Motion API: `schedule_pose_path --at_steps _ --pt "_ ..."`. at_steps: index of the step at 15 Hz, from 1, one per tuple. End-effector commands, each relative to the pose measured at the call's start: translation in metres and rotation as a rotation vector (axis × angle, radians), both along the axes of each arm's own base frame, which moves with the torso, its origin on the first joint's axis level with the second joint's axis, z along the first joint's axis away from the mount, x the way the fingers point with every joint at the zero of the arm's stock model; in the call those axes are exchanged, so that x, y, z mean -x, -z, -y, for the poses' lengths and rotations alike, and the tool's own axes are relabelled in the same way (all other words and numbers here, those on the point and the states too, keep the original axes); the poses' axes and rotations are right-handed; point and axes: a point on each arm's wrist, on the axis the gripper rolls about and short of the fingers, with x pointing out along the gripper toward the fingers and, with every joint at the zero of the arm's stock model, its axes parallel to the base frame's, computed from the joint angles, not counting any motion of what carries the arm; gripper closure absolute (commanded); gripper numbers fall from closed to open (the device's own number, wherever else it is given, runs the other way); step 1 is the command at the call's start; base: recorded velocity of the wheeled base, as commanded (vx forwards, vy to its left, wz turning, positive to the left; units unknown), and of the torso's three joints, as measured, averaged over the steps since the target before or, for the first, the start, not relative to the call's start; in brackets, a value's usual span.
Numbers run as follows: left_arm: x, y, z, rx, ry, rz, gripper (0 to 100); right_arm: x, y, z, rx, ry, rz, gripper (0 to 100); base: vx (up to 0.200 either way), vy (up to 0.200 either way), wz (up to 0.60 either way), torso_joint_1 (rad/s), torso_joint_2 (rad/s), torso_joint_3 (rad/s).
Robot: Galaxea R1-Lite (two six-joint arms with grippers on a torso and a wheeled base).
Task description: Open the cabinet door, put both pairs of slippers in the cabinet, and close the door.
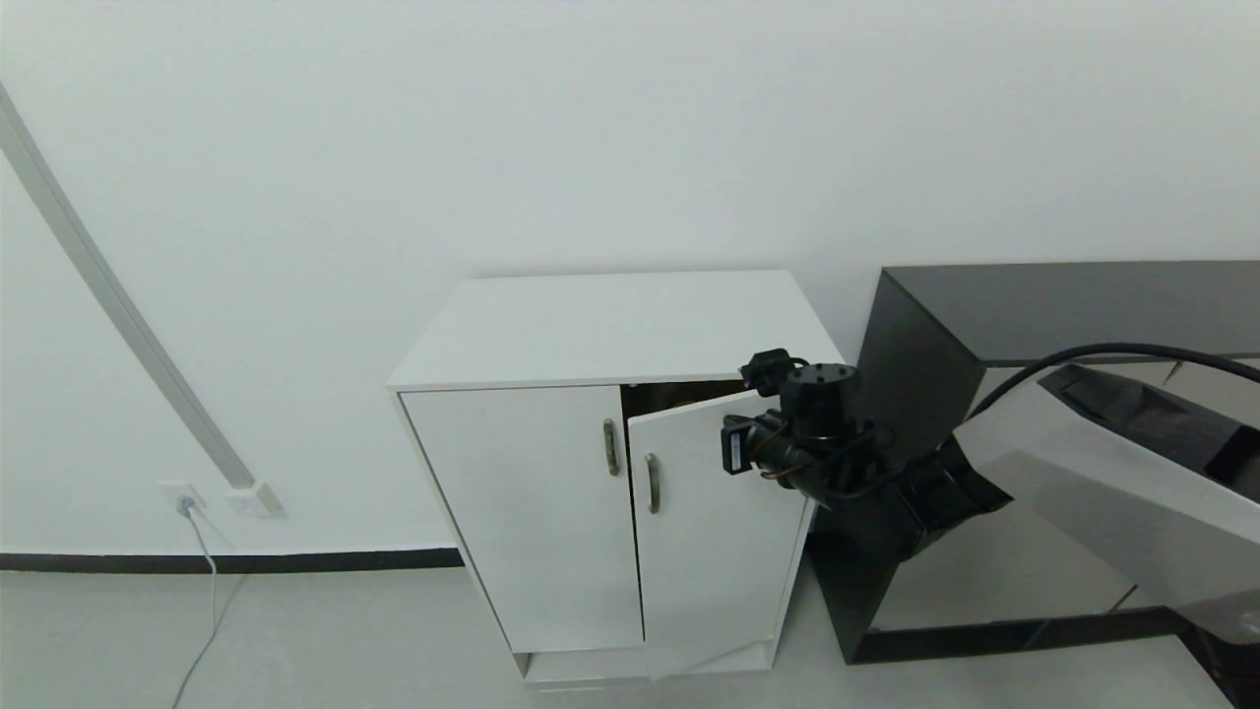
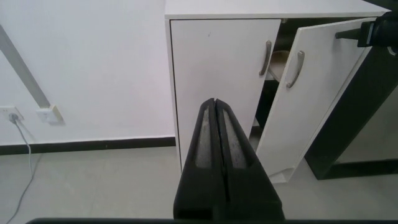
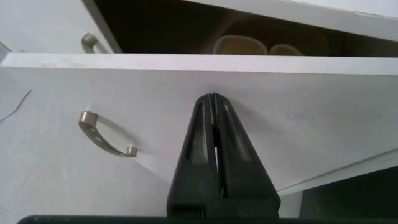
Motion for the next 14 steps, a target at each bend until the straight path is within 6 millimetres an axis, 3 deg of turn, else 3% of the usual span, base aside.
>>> schedule_pose_path --at_steps 1,14 --pt "0.000 0.000 0.000 0.001 0.001 -0.001 100 -0.005 0.005 0.001 0.003 0.007 -0.005 100 0.000 0.000 0.00 0.000 0.00 0.000" --pt "0.000 0.000 0.000 0.004 -0.001 -0.001 100 -0.024 0.007 0.000 0.002 0.027 -0.003 100 0.000 0.000 0.00 0.000 0.00 0.000"
